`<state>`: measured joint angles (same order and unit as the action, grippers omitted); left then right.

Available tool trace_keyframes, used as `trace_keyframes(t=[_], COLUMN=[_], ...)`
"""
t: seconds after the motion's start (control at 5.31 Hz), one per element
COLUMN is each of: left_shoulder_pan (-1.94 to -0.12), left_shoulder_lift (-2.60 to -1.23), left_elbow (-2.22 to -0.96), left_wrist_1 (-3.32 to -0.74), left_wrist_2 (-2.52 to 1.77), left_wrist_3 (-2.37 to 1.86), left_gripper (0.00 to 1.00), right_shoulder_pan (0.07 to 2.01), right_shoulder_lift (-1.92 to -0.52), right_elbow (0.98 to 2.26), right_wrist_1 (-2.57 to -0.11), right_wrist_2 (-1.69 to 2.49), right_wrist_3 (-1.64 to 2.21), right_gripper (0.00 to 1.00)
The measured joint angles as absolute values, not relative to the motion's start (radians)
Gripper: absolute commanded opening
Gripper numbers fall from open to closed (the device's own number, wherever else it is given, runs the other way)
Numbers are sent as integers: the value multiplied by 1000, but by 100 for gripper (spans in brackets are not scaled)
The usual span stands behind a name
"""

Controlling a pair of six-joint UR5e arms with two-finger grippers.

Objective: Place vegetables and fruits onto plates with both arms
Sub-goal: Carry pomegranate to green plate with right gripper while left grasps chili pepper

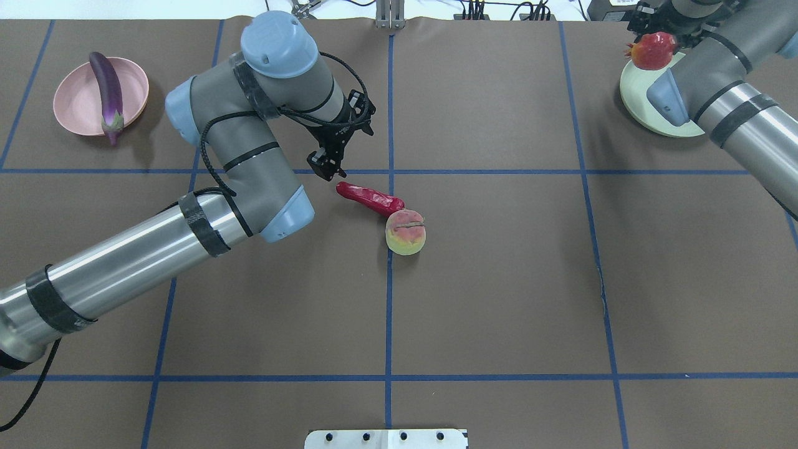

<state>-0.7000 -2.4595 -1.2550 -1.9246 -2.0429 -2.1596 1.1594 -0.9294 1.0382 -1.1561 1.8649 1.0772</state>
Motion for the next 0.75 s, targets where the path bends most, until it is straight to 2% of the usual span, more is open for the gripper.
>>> trace_keyframes(t=[0.19, 0.38, 0.56, 0.75], left_shoulder_pan=[-673, -655, -637, -617], left_shoulder_lift=[-2470, -2472, -2473, -2472], left_elbow=[-1225, -1200, -1185, -1181], left_wrist_1=[-1925, -1925, -1924, -1924], left_wrist_2=[-2026, -2018, -2012, -2006], left_wrist_3=[-2192, -2206, -2217, -2226], left_gripper=[100, 100, 87, 5], right_shoulder_pan=[1164, 1166, 1169, 1174], right_shoulder_lift=[-970, -997, -1010, -1015], right_elbow=[1014, 1012, 1019, 1029], right_wrist_1=[-1109, -1083, -1073, -1071], right_wrist_2=[1853, 1852, 1856, 1867], right_wrist_3=[1067, 1054, 1042, 1030], right_gripper=[100, 100, 100, 100])
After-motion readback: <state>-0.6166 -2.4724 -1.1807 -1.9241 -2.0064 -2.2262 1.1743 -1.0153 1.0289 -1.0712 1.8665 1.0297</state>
